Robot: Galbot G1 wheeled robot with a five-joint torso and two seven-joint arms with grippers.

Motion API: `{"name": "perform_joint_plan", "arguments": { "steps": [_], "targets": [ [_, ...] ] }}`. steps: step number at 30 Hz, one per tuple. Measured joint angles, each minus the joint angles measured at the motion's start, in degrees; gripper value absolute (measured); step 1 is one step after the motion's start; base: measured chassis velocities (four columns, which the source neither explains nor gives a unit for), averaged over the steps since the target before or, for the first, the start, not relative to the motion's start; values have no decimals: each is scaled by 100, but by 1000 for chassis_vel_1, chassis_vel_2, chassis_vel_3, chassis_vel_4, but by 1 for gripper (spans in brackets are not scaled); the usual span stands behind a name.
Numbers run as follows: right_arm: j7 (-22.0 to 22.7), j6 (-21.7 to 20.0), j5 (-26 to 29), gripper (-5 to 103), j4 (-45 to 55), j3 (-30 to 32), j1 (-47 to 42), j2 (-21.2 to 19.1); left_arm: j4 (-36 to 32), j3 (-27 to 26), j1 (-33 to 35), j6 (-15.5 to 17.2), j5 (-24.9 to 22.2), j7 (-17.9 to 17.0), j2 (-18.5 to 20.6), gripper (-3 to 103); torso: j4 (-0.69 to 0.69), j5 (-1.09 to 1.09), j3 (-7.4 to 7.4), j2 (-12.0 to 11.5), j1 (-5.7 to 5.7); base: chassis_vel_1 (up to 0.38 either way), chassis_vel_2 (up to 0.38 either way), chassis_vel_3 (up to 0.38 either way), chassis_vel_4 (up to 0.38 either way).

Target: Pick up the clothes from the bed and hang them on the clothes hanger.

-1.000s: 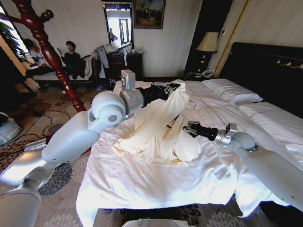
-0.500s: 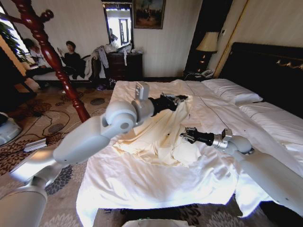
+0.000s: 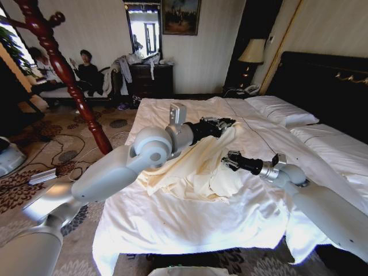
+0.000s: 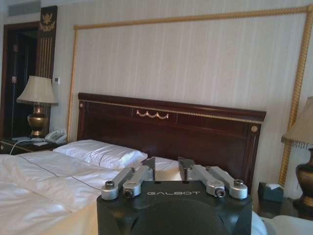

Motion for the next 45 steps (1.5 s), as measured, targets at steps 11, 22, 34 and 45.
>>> {"name": "perform_joint_plan", "arguments": {
  "steps": [11, 22, 34, 45],
  "targets": [
    [7, 2, 178, 15, 40, 12, -4, 11, -610, -433, 678, 140, 304, 264, 799, 71, 0, -1, 0, 0, 0, 0, 0, 0, 0],
    [63, 2, 153, 15, -99, 99, 22, -55, -796, -1919, 1282, -390, 406, 774, 1514, 99, -1, -1, 0, 0, 0, 0, 0, 0, 0],
    [-45, 50, 69, 15, -6, 377, 92, -228, 486, -3166, 3255, -1194, 2374, 810, 2926, 100, 3, -4, 0, 0, 1, 0, 0, 0, 0],
    [-96, 109, 178, 15, 306, 484, 1, -462, 410, -2684, 4097, -2308, 3096, 2240, 3159, 100, -4, 0, 0, 1, 0, 0, 0, 0, 0]
  ]
}}
